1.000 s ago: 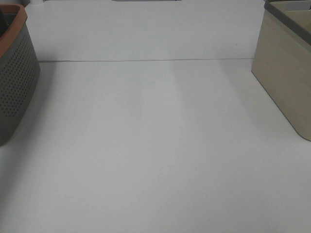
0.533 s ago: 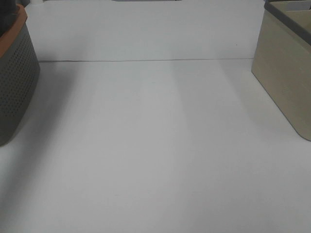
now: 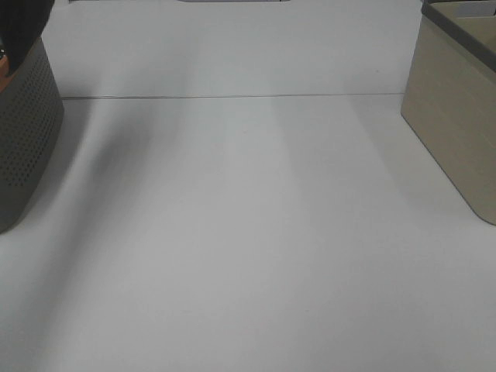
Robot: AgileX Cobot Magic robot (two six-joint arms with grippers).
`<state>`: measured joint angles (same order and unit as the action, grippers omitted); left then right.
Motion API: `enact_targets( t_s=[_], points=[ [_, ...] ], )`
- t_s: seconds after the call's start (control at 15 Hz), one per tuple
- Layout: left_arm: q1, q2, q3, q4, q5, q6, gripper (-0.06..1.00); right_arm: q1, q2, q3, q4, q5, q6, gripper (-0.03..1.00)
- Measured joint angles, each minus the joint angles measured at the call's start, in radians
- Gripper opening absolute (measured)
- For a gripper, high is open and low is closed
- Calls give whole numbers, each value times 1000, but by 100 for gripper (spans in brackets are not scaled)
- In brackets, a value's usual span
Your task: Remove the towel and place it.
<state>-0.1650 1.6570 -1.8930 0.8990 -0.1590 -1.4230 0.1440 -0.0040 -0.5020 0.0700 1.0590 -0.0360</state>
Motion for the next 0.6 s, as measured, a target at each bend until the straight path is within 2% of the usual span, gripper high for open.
enact_targets(
  t_s=[0.13, 0.27, 0.6],
  points=[
    [-58, 34, -4, 6, 15, 0, 0, 0, 0, 0, 0, 0, 0, 70],
    [-120, 56, -4, 25, 89, 17, 0, 0, 0, 0, 0, 0, 0, 70],
    [-283, 83, 25, 47, 249, 197, 0, 0, 0, 0, 0, 0, 0, 70]
  ],
)
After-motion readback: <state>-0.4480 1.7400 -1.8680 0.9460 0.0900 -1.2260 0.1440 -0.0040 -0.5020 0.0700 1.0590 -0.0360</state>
